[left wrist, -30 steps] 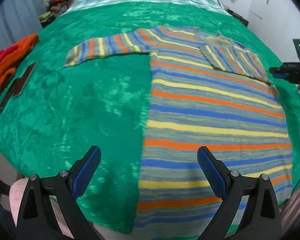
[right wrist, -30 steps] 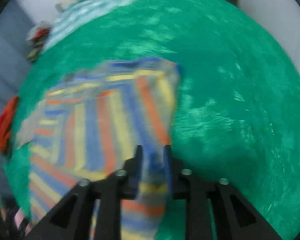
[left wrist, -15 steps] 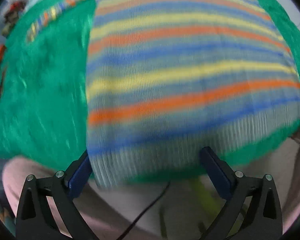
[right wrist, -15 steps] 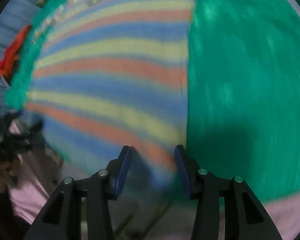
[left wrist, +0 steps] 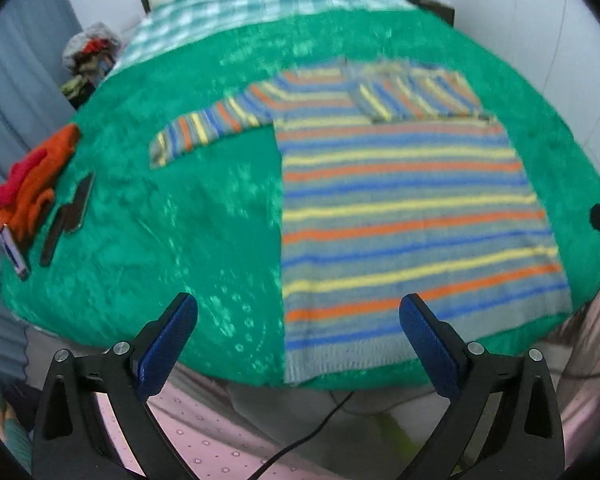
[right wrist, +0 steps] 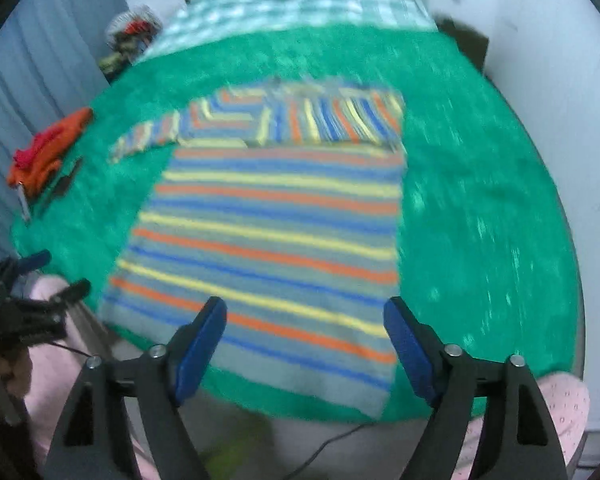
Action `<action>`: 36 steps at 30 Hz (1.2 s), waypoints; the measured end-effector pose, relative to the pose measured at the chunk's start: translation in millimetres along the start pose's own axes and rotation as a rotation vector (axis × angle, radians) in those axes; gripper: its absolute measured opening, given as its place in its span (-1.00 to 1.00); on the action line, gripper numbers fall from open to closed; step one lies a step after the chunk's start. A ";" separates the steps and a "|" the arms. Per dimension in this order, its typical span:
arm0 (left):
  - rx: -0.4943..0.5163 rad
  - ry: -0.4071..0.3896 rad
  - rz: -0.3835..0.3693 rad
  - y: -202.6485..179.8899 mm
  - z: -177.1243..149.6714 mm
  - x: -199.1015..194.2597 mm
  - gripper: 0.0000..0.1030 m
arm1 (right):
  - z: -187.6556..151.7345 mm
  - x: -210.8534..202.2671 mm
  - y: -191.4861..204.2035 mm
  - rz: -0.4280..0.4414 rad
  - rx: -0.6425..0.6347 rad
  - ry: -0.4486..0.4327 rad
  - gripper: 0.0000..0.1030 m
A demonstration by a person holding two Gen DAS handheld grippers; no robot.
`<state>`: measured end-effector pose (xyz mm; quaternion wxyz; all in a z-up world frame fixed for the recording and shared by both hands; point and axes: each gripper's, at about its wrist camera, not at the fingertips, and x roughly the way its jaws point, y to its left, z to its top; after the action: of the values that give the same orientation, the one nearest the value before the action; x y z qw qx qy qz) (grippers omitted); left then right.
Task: Fold small clothes
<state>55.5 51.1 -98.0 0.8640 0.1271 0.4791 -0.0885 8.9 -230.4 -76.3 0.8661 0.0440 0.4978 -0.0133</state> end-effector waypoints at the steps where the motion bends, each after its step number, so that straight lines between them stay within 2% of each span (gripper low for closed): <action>1: -0.012 -0.010 -0.008 1.0 1.7 -3.8 0.97 | 2.8 -1.9 12.1 -0.002 -0.010 -0.025 0.73; 5: -0.041 -0.033 -0.018 3.8 3.0 -12.3 0.97 | 10.1 1.1 56.6 -0.029 -0.059 -0.079 0.82; 10: -0.022 -0.046 0.024 0.1 6.6 -15.7 0.97 | 3.1 -11.6 76.9 -0.054 -0.096 -0.081 0.82; 21: -0.017 -0.060 0.048 1.4 9.8 -15.4 0.97 | -1.8 -14.8 87.6 -0.136 -0.123 -0.100 0.82; 36: -0.011 -0.063 0.060 3.0 11.2 -15.2 0.97 | -4.8 -18.3 90.8 -0.185 -0.142 -0.114 0.82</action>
<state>57.4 51.0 -79.0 0.8816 0.1340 0.4480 -0.0638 1.6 -140.0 -57.2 0.8890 -0.0644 0.4494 -0.0605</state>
